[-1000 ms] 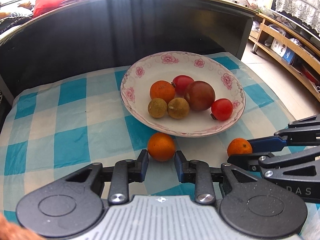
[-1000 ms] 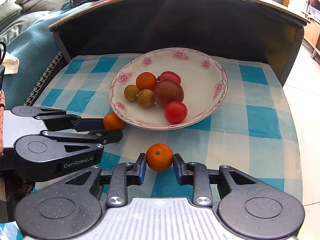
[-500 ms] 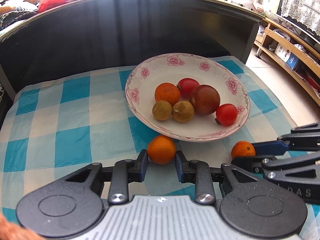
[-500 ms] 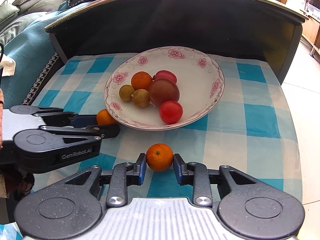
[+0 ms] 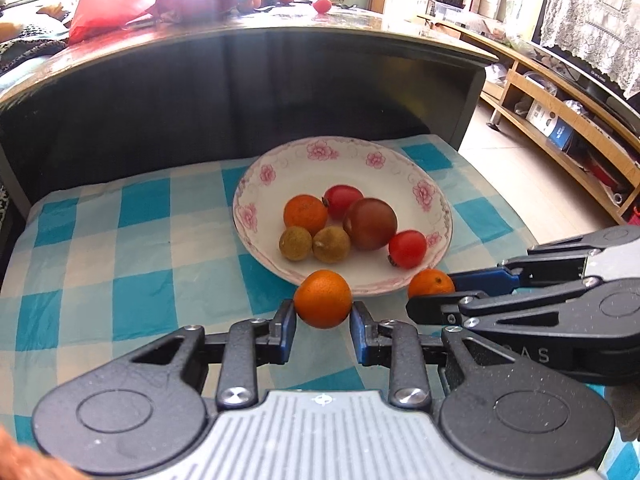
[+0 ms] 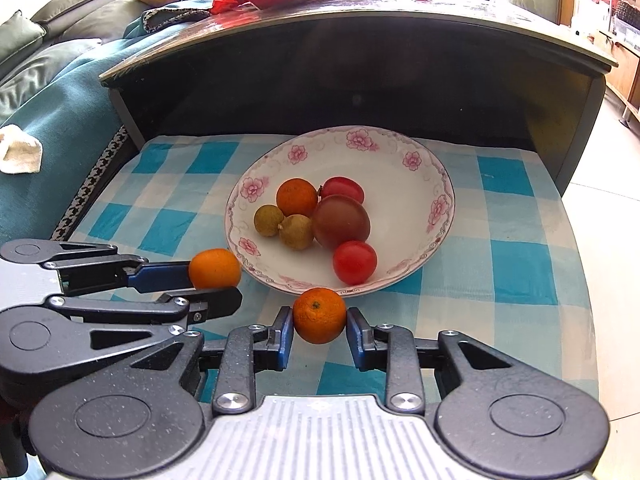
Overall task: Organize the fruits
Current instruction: 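Carry both oranges over the white plate and open both tools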
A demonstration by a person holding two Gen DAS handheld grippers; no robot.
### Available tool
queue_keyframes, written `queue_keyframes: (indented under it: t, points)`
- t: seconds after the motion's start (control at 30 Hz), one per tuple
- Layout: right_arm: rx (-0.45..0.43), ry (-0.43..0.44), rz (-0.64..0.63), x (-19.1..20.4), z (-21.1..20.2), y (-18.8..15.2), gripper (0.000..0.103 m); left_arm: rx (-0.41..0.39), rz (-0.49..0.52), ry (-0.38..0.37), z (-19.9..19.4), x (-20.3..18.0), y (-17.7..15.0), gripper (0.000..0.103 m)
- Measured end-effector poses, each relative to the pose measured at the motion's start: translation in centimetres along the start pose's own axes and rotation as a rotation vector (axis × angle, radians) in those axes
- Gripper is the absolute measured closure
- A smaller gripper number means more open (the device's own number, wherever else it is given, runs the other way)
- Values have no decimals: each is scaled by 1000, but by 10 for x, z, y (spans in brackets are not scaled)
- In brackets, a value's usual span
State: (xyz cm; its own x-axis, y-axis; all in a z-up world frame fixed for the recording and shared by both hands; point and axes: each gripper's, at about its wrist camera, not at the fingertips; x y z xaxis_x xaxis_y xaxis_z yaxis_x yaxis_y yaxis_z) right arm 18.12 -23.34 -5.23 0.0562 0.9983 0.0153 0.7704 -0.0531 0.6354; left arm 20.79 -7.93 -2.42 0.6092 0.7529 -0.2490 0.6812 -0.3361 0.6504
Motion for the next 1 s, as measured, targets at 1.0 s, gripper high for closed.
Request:
queue_keyframes:
  t: [1.0]
  points:
    - [-116, -68, 5, -8, 15, 39, 77, -25, -16, 62, 24, 6, 27, 65]
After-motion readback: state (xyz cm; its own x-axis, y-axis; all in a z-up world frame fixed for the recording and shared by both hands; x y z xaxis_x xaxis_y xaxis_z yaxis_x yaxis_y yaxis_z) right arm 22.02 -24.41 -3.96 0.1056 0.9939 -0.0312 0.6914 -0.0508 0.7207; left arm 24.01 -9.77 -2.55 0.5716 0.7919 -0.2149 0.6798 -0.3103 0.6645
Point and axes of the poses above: each gripper's, at about its wrist camera, not at the fingertips, and z roughly the way its jaws point, x to its left, y to its top, and after that the axes turned 10 degrees about -y, right-handed
